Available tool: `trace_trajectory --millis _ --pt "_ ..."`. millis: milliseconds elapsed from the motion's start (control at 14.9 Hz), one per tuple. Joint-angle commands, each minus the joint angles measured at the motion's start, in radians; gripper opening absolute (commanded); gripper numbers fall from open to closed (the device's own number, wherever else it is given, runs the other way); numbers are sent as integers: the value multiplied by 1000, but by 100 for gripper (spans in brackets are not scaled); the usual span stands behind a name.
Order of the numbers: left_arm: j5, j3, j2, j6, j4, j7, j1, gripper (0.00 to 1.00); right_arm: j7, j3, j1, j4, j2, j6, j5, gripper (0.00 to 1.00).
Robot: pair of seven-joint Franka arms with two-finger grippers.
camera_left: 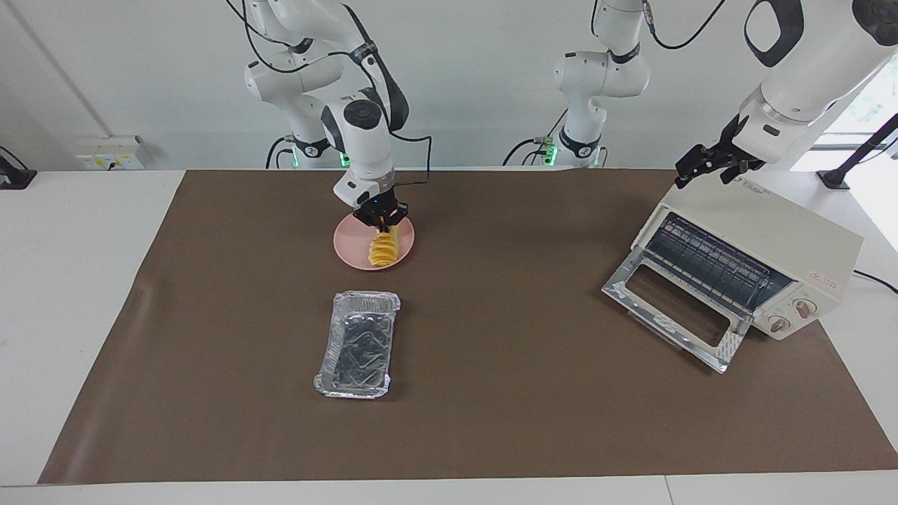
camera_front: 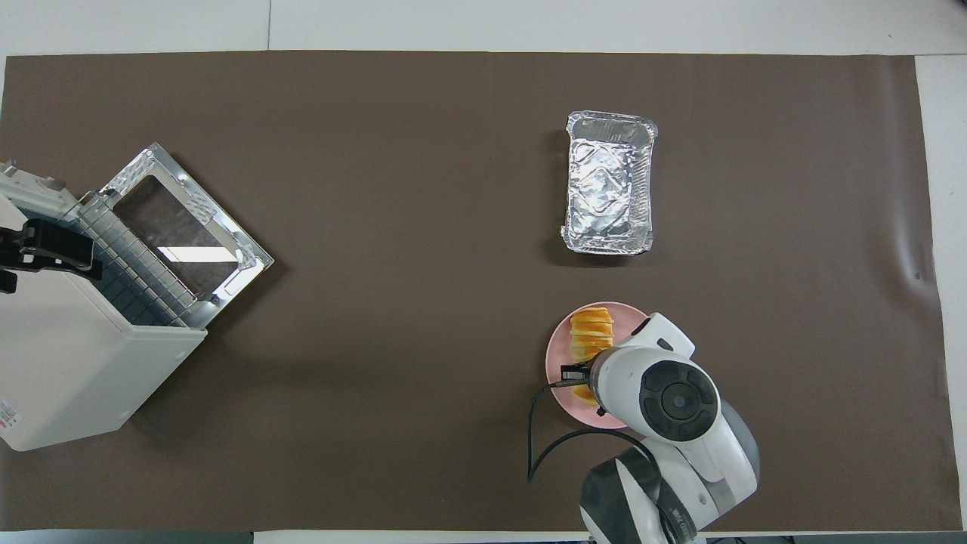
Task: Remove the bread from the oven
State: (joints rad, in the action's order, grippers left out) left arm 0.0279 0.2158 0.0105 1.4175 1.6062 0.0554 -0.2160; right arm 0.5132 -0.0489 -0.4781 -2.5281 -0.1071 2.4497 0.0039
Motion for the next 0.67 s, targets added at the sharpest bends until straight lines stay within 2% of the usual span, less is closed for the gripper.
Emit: trace_trajectory --millis 0,201,403,604 --pt "12 -4 25 18 27 0 10 100 7 0 1 8 -2 5 16 100" --pt "12 -4 26 18 27 0 10 100 2 0 3 67 3 -56 16 100" --pt "12 -4 25 18 27 0 10 100 -27 12 41 254 7 -258 16 100" --pt "12 -4 25 18 27 0 10 100 -209 14 171 423 -3 -414 16 100"
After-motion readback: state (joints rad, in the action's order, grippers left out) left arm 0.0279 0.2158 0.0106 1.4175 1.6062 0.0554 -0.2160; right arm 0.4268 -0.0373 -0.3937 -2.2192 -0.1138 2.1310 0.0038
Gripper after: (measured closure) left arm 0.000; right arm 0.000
